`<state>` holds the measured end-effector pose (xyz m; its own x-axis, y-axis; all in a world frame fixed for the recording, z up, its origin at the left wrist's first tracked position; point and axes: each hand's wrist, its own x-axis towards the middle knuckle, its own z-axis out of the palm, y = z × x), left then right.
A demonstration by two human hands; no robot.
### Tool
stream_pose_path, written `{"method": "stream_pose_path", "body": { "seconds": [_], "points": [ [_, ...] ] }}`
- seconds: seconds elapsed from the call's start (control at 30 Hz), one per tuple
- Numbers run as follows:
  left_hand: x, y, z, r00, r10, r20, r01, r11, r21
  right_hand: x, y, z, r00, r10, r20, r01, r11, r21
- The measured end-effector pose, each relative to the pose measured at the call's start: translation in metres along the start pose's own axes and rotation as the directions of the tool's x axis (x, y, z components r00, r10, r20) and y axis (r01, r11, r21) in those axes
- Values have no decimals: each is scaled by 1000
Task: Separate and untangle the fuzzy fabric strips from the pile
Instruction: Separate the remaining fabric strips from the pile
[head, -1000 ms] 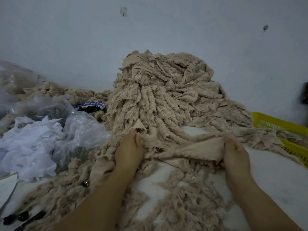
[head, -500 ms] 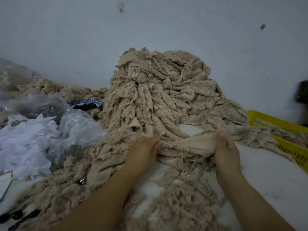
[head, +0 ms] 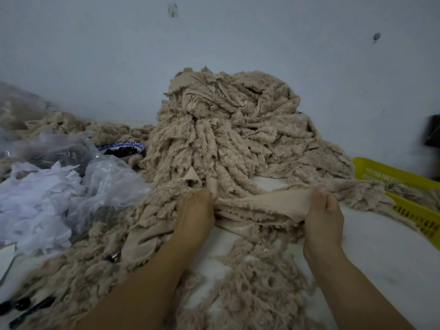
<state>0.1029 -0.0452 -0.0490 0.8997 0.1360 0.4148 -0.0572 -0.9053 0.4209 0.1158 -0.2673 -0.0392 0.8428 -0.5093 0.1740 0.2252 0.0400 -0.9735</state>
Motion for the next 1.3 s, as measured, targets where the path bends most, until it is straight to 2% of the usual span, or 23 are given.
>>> {"method": "stream_pose_path", "body": {
  "seconds": [0.13,0.33,0.53,0.6,0.7,0.77,0.83,1.0,1.1,1.2,1.3],
  "points": [
    [0,-2,1,999,-16,-42,15,1000,-17,-2,-1,2,1000,-12,-15,12,1000,3],
    [4,-6,6,996,-83,-29,82,996,-16,-1,5,0,999,-30,-31,29,999,-27],
    [0,-8,4,996,-72,-48,68,995,-80,-4,5,-1,999,-33,-40,31,998,-56],
    [-2,-7,0,998,-32,-59,26,994,-105,-2,3,-4,1000,-21,-1,21,998,-55],
    [-5,0,-5,992,103,-74,-117,970,-212,-3,2,-5,993,-55,108,64,994,-84],
    [-6,6,-8,982,188,-7,-184,952,-244,-7,-1,-4,980,-93,174,114,986,-118],
    [-7,9,-9,968,241,69,-218,945,-242,-8,-2,-2,976,-120,181,142,983,-115],
    [-12,17,-4,942,314,117,-267,915,-302,-9,-7,-1,972,-142,185,150,988,-31],
    [-13,20,3,947,244,210,-142,902,-409,-11,-4,4,957,-145,250,148,989,5],
    [-10,21,4,931,196,309,-41,896,-442,-12,-3,5,955,-75,287,71,997,24],
    [-9,18,4,936,173,306,13,853,-521,-13,-3,5,958,-48,283,43,999,25]
  ]
}}
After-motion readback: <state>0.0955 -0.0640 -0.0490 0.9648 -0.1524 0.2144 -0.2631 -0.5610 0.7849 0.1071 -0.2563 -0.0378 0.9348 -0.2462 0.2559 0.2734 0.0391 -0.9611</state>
